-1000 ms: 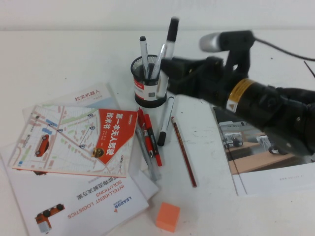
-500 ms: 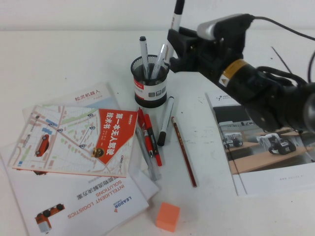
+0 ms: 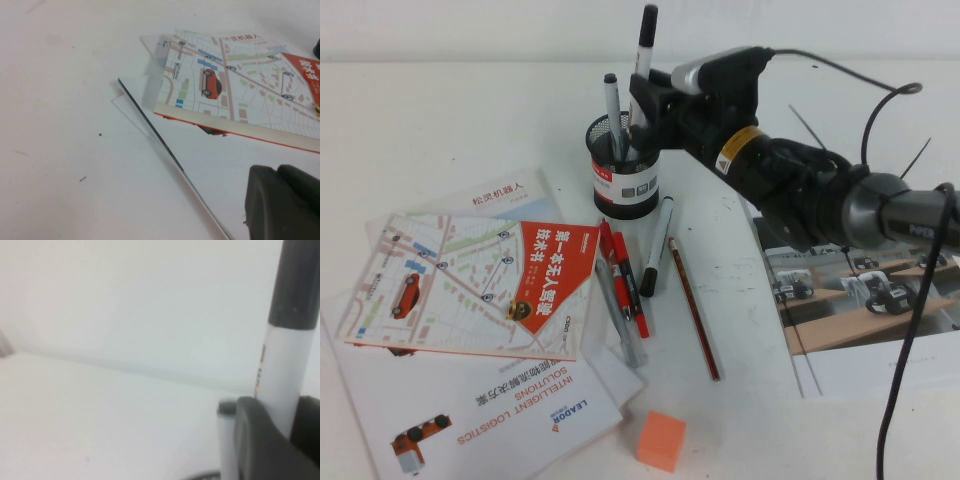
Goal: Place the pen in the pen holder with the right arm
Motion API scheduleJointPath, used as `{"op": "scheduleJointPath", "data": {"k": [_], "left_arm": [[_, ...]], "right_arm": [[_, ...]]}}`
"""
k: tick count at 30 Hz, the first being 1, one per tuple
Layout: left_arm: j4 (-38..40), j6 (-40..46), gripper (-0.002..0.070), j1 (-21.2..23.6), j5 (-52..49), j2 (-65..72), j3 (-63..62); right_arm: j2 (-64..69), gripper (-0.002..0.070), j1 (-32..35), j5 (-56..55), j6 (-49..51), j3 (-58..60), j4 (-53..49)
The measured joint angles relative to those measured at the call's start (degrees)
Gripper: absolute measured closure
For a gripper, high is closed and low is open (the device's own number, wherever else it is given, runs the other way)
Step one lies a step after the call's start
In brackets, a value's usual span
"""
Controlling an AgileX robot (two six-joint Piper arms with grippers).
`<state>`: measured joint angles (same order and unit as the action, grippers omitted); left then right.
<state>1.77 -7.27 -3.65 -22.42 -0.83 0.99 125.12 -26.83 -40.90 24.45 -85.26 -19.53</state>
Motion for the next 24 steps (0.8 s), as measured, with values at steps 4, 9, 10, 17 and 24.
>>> {"op": "scheduleJointPath", "data": {"k": [4, 9, 10, 17, 24], "left_arm": [[0.0, 0.0, 0.0678, 0.0, 0.0, 0.0, 0.0], [0.0, 0.0, 0.0678, 0.0, 0.0, 0.0, 0.0], [0.0, 0.0, 0.0678, 0.0, 0.0, 0.0, 0.0], [0.0, 0.0, 0.0678, 0.0, 0.0, 0.0, 0.0], [0.0, 0.0, 0.0678, 0.0, 0.0, 0.0, 0.0]], "right_arm": [[1.03, 0.0476, 0.0, 0.87, 0.0, -0.12, -1.18], [0.31, 0.0334, 0.0, -0.24, 4.13, -0.24, -1.67], [-0.24, 0.0338, 0.0, -0.24, 5.65, -0.24, -1.66], [-9.24, 0.0651, 0.04, 0.94, 15.45, 1.9, -5.15], [-24.2, 0.0691, 0.04, 1.2, 14.11, 16.29, -7.47]]}}
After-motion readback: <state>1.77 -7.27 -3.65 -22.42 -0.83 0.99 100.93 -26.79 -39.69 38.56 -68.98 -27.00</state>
